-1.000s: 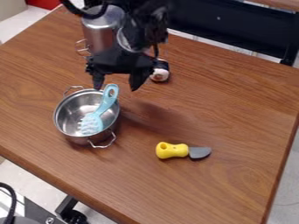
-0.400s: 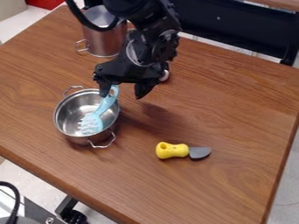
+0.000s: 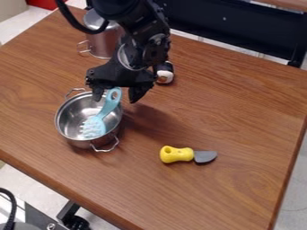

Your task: Take the blue brush and put between the center of the silver pot and the sushi

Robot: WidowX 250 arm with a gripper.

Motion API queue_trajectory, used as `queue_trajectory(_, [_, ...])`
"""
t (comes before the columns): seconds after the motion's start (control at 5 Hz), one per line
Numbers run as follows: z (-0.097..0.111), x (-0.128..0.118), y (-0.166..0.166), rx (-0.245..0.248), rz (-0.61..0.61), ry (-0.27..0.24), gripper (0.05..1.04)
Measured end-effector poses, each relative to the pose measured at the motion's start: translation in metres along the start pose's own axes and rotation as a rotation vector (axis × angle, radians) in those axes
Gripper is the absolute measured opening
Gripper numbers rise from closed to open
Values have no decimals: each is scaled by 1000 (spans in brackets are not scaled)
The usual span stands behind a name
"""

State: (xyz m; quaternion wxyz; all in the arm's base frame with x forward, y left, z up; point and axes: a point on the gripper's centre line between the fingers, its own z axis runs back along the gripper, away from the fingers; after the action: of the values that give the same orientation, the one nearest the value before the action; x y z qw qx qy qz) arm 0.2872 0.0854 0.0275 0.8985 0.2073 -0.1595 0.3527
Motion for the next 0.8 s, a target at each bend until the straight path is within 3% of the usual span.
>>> queue_trajectory(0.4, [-2, -1, 1, -7, -10, 17, 373])
queue_trajectory(0.6, [-2, -1, 1, -8, -10, 17, 179])
queue_trajectory(0.8, [1, 0, 2, -17, -11, 18, 96])
